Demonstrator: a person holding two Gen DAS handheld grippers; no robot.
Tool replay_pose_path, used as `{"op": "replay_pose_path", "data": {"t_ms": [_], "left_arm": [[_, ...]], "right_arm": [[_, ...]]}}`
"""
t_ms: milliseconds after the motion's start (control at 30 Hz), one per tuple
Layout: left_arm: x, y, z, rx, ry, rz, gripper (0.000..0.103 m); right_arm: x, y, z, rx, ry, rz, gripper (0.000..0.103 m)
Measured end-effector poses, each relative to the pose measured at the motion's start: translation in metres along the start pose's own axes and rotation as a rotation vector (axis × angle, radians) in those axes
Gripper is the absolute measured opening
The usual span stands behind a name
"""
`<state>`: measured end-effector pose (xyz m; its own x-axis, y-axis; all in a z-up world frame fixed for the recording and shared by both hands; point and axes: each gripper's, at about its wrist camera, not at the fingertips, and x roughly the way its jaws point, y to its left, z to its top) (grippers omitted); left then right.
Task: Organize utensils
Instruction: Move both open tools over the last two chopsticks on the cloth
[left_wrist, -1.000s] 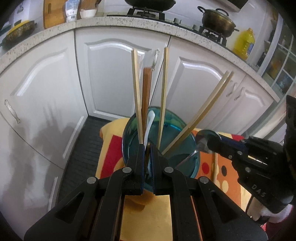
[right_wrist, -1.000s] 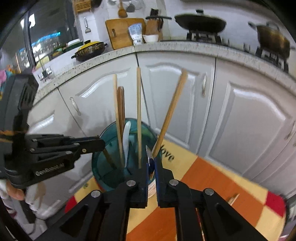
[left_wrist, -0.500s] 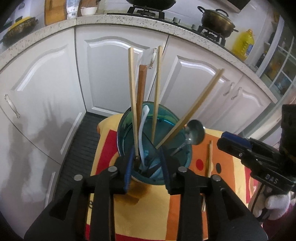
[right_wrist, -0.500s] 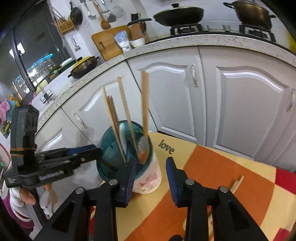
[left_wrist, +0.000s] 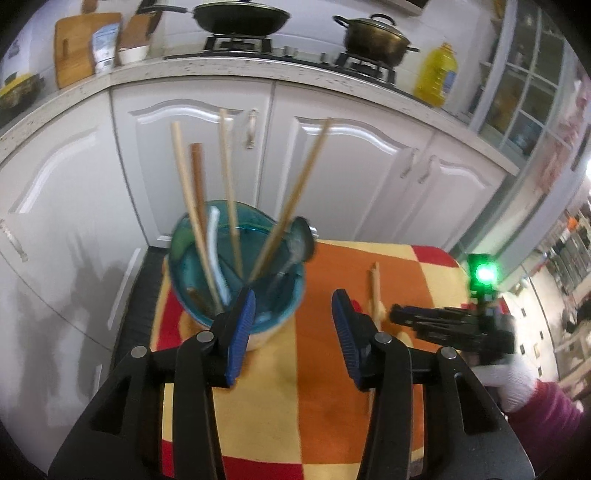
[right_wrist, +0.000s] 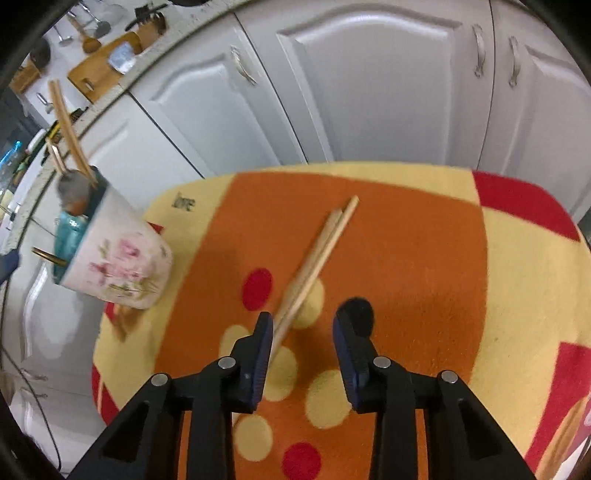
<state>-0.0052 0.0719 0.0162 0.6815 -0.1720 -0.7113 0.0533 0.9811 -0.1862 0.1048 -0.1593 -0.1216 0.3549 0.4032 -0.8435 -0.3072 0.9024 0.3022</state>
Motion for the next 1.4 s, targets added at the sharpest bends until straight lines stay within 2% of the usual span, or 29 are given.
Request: {"op": "replay_pose_path", "data": {"t_ms": [167,467,600,700,833,933,1033,1133,1200,1400], "left_arm": [[0.005,-0.012,-0.006,0.023,0.028,-0.020,0.042],[0.017,-0.019,-0.013,0.018,0.072,-0.033,0.042],[0.020,-0.030,-0.019,0.046,0.091,-0.056,0.042],[0.023,-0.035,-0.021,0.054,0.100,-0.072,0.042],[0.032,-0.041,-0.023,0.056,0.117,-0.089,0.042],[0.041,-0.046,-0.025,0.057,0.138,-0.094,0.042],[0.046,-0.050,-0.025,0.055,0.147,-0.102,0.042],[0.044,-0.050,-0.025,0.057,0.144,-0.097,0.042],[0.043,-0.047,-0.026,0.051,0.144,-0.089,0.042],[0.051,-0.039,-0.030,0.016,0.174,-0.081,0.042]], "right_arm": [[0.020,0.002,0.003,-0.044,0.019,-0.098,0.032],[0.028,0.013,0.013,-0.091,0.008,-0.136,0.031],[0.025,0.018,0.010,-0.130,0.007,-0.116,0.008],[0.023,0.010,0.001,-0.152,0.028,-0.151,0.002],[0.006,-0.013,-0.007,-0.082,0.030,-0.129,0.002],[-0.008,-0.018,-0.005,-0.029,-0.004,-0.016,0.002],[-0.005,-0.011,0.002,0.004,0.004,0.047,0.004],[0.008,-0.005,0.005,0.005,0.031,0.049,0.004],[0.020,0.000,0.007,-0.005,0.053,0.008,0.007],[0.032,0.009,0.016,-0.029,0.035,-0.043,0.008]]}}
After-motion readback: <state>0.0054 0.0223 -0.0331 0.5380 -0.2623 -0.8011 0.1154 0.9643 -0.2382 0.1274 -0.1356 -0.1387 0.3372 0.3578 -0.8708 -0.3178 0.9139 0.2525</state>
